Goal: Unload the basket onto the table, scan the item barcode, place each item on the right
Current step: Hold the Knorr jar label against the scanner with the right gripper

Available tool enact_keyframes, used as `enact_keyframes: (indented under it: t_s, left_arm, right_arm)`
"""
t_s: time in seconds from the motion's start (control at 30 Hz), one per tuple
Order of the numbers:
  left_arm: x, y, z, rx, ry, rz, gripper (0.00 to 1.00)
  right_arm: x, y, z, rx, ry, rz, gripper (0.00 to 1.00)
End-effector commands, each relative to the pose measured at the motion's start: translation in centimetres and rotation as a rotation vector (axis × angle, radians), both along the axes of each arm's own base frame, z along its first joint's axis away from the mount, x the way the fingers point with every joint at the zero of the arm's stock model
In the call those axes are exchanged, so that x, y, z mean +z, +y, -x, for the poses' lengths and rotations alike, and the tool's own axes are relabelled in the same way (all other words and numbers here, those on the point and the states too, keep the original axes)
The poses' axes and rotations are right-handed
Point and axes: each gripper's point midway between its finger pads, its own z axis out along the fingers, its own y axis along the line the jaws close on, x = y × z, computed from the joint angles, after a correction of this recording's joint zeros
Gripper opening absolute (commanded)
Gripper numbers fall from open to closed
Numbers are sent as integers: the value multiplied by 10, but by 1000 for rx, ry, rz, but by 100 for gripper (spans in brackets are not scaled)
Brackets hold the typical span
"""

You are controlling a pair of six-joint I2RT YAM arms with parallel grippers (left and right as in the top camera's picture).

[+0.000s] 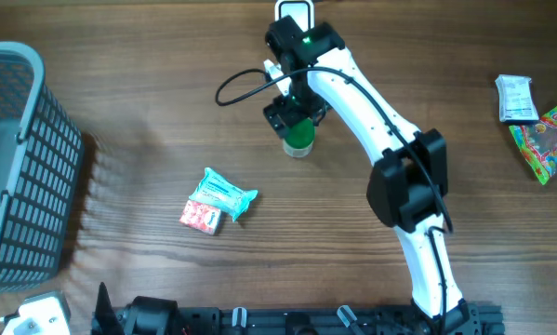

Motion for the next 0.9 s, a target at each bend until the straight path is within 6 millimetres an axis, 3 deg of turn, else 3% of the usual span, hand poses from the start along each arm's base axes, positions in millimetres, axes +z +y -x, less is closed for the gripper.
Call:
enact_keyframes:
  t_s: [0.0, 0.17, 0.37, 0.43, 0.5, 0.6, 0.73, 0.87]
  left_arm:
    - [0, -1, 1, 0, -13, 13, 100]
    - [0, -1, 1, 0, -13, 13, 100]
    - [0, -1, 1, 0, -13, 13, 100]
    - [0, -1, 1, 0, -13, 13, 100]
    - [0, -1, 1, 1, -13, 13, 100]
    - [0, -1, 1, 0, -13, 13, 100]
    - [0, -1, 1, 0, -13, 13, 100]
    - [0, -1, 1, 0, -13, 13, 100]
  right_arm:
    - [-34, -6, 12, 15, 85, 27, 100]
    - [-55, -1, 24, 14, 138, -6, 100]
    - [-75, -2, 26, 55, 129, -11, 99]
    - [-78, -2, 26, 106, 125, -16, 91]
    - [-80, -2, 26, 120, 123, -17, 74]
    - [-80, -3, 25, 119, 120, -15, 63]
    - [-73, -2, 26, -26, 131, -1, 60]
    - [-47, -5, 32, -331, 179, 49, 59]
